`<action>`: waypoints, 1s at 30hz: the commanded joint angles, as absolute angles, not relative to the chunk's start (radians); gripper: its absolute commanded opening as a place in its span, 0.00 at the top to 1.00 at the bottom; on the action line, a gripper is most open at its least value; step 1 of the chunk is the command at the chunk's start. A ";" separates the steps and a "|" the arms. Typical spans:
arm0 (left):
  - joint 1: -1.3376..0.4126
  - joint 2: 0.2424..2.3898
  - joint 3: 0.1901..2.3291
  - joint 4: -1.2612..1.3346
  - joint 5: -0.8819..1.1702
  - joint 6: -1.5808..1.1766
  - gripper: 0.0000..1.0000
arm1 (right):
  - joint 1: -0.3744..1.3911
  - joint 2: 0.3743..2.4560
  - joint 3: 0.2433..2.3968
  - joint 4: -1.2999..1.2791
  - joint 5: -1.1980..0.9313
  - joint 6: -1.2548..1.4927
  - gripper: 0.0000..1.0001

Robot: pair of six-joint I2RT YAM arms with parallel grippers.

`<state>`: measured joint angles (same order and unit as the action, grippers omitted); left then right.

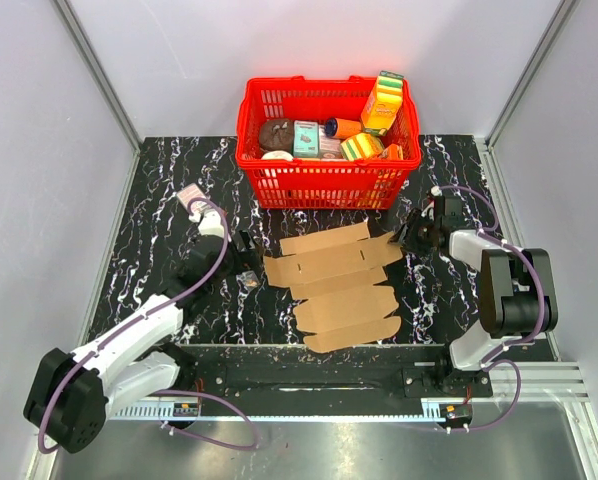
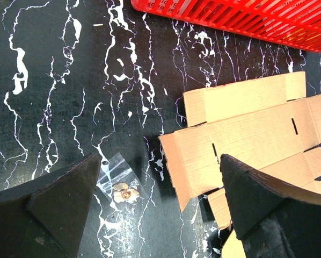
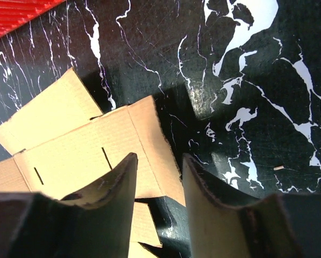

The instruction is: Fold the paper box

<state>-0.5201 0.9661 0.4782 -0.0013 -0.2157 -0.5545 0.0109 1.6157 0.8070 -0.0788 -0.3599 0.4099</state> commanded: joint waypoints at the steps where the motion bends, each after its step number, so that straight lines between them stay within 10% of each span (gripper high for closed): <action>1: -0.526 0.973 0.506 0.054 -0.187 -0.538 0.01 | 0.011 1.608 0.787 -0.025 -0.385 0.445 0.60; 17: -0.525 0.976 0.494 0.061 -0.169 -0.532 0.01 | 0.011 1.683 0.775 -0.011 -0.457 0.443 0.44; 30: -0.525 0.960 0.500 0.045 -0.164 -0.526 0.01 | 0.011 1.586 0.743 -0.032 -0.453 0.456 0.83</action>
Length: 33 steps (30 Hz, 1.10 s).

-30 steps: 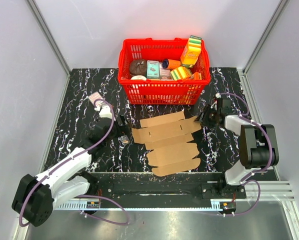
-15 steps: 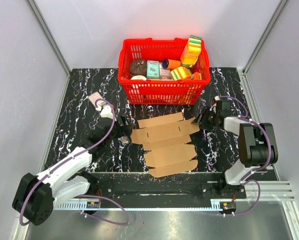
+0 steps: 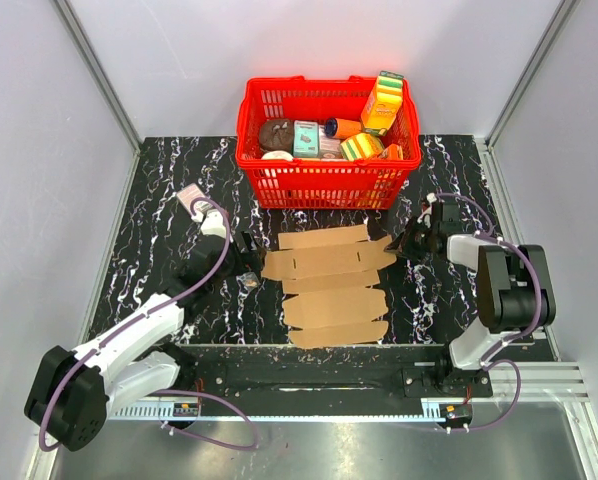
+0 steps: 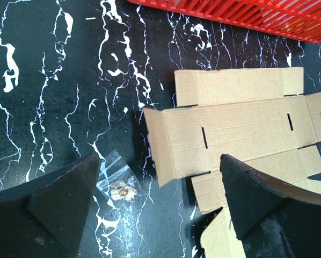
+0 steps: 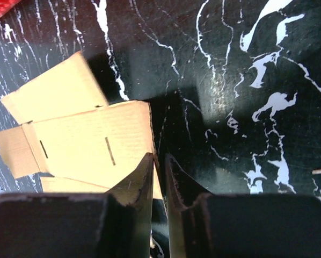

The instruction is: Fold the paper box

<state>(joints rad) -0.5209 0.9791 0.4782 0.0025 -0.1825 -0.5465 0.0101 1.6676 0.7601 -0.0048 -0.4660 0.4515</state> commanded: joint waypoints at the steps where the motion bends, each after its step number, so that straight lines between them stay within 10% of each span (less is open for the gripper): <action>1: -0.525 0.956 0.500 0.037 -0.164 -0.525 0.01 | 0.011 1.557 0.738 -0.035 -0.451 0.469 0.84; 33: -0.525 0.781 0.453 -0.075 -0.167 -0.541 0.01 | 0.040 0.818 0.466 -0.498 -0.295 0.739 0.97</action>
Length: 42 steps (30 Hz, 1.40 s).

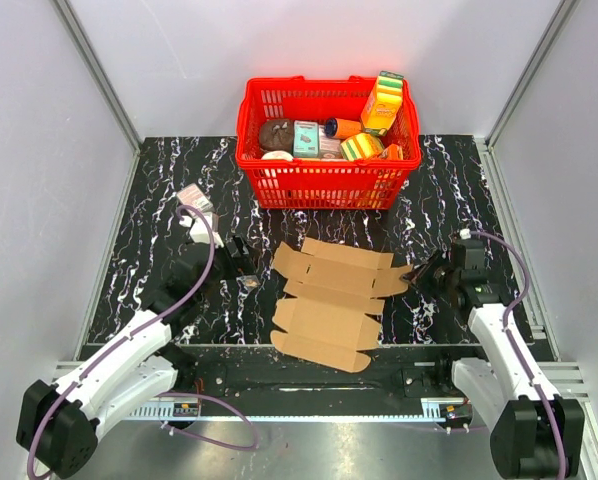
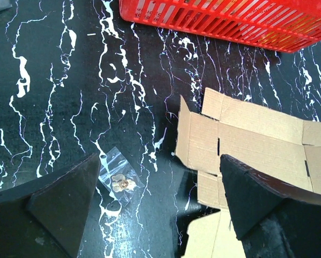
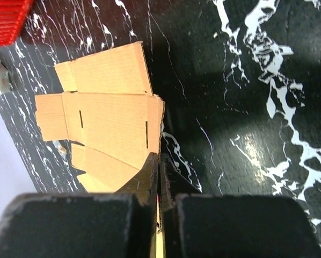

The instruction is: Fold the paper box

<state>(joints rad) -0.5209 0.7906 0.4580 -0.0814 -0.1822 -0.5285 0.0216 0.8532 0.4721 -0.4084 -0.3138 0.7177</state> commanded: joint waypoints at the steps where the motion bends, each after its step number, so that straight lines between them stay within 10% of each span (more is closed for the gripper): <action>1: -0.525 0.781 0.454 -0.078 -0.166 -0.543 0.01 | 0.054 0.812 0.468 -0.509 -0.290 0.739 0.95; 9: -0.525 0.767 0.448 -0.101 -0.167 -0.543 0.01 | 0.069 0.755 0.534 -0.592 -0.284 0.703 0.29; 42: -0.939 1.373 0.661 0.159 -0.156 -0.442 0.08 | 0.098 1.695 0.930 0.022 -0.647 0.310 0.26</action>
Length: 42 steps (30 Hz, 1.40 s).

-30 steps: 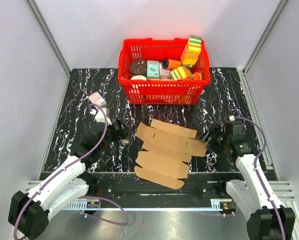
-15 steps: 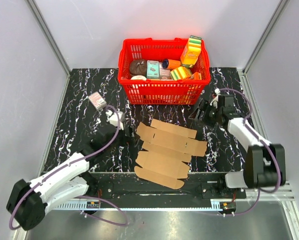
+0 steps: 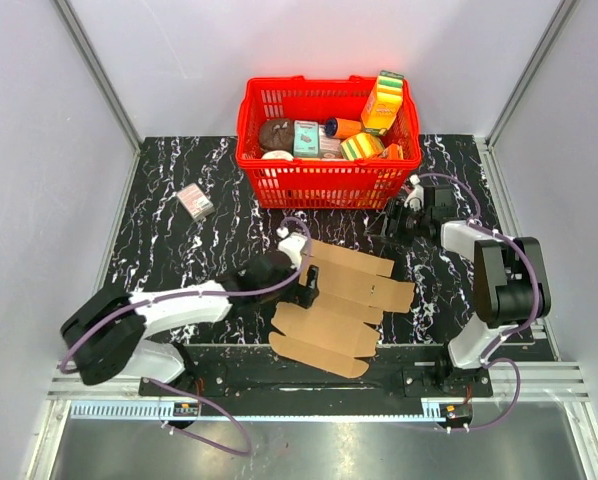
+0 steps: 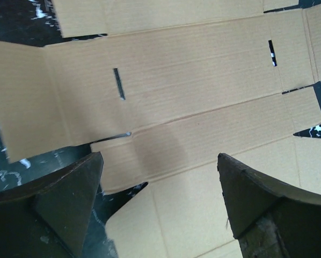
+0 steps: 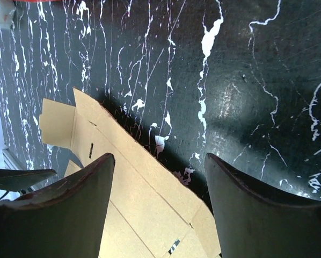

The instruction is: Fold the paper box

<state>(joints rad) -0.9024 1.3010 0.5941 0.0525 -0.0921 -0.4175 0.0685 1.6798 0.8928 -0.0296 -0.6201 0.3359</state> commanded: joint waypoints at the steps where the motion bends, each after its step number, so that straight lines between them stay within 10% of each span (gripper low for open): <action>1: -0.949 1.405 0.664 0.172 -0.163 -0.451 0.09 | 0.104 1.697 0.930 0.015 -0.625 0.307 0.26; 42: -1.003 1.563 0.624 0.288 -0.170 -0.540 0.25 | 0.215 1.729 0.916 -0.104 -0.782 0.189 0.40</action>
